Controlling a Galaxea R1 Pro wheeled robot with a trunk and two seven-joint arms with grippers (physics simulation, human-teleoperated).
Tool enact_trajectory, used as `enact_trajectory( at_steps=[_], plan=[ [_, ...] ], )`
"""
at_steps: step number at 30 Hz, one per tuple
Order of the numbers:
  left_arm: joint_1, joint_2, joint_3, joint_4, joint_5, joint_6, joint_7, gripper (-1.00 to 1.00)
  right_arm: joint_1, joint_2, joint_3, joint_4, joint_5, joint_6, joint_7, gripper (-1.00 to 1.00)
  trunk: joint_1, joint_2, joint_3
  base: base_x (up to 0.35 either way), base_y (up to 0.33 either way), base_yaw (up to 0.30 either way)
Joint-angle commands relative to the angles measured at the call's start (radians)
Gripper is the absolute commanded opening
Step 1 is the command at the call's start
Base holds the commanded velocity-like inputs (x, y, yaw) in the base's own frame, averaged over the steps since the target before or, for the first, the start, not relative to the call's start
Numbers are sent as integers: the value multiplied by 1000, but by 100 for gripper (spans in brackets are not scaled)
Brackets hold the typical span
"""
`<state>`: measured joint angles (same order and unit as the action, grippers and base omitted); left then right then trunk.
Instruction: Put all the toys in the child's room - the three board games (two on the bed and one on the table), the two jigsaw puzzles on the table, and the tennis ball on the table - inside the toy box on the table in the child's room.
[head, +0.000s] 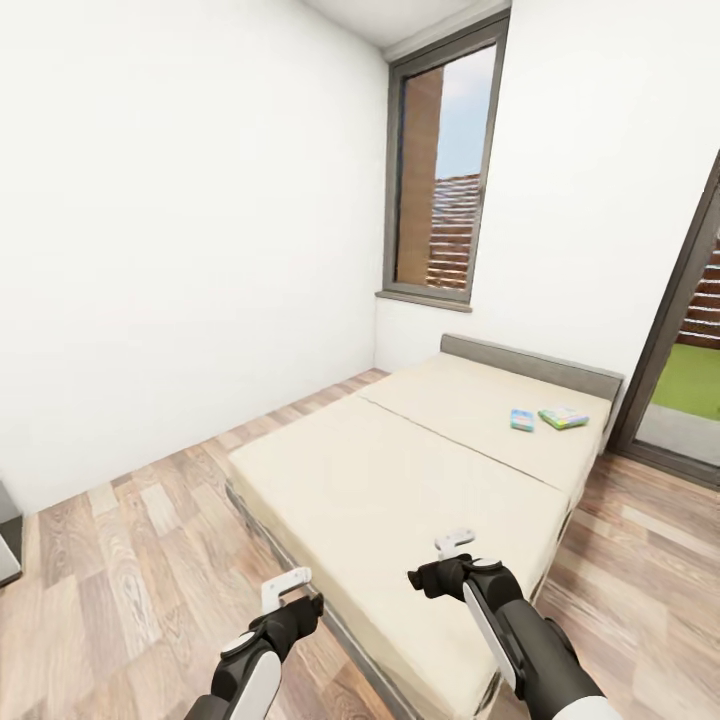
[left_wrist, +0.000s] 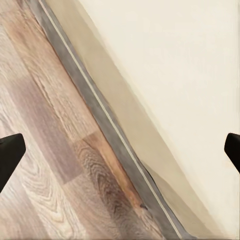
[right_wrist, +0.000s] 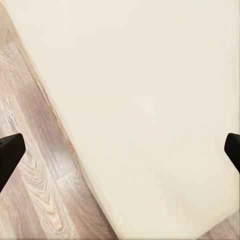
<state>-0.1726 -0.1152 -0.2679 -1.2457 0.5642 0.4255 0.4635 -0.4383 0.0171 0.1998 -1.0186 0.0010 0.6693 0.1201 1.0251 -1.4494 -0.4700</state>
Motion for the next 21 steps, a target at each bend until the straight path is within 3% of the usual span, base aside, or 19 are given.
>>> enact_trajectory(
  at_steps=[1,21],
  plan=[
    [-1,0,-1,-1,10,2,9,100,0,0,0,-1,1,5,3,100,0,-1,-1,-33,-139,94],
    [-1,1,3,-1,7,1,10,100,0,1,3,-1,1,4,3,100,0,-1,-1,-9,-37,229]
  ],
)
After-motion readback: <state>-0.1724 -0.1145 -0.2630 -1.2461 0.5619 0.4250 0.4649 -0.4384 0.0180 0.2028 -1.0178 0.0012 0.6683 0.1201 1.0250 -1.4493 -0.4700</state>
